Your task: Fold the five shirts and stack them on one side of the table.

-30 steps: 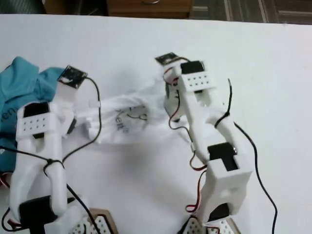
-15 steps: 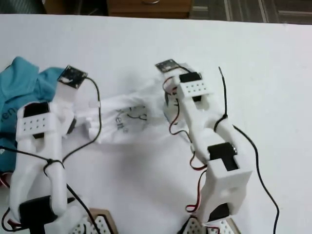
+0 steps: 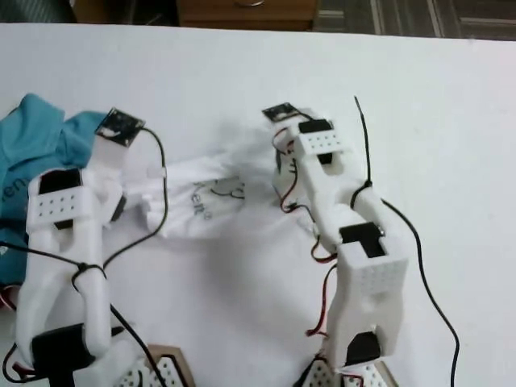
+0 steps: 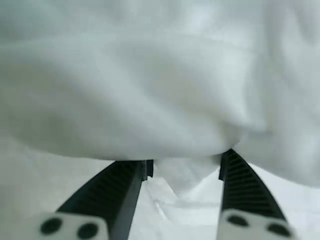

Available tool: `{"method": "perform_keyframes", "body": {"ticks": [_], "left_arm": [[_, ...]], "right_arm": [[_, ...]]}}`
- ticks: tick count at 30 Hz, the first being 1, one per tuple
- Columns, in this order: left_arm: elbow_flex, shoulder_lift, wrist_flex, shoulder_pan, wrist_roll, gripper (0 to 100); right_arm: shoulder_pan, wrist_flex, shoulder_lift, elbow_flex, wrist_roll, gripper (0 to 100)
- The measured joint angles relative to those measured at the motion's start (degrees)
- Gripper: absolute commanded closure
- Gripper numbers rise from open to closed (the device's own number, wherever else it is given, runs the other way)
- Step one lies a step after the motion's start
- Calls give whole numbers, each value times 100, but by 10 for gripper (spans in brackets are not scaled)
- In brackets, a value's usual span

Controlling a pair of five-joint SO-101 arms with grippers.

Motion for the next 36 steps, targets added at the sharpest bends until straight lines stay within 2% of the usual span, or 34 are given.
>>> {"method": "perform_keyframes", "body": {"ticks": [3,15,21,24,28,36], "left_arm": [[0,0,0,0,0,975],[0,0,0,0,0,975],[0,0,0,0,0,975],[0,0,0,0,0,975],[0,0,0,0,0,975],[0,0,0,0,0,975]], "right_arm": [[176,-26,0,-44,0,982],[316,26,-448,-53,0,970],[316,53,-501,-53,0,887],[316,53,-501,-53,0,899],[316,53,-501,-53,0,985],[316,53,-501,-53,0,980]]}}
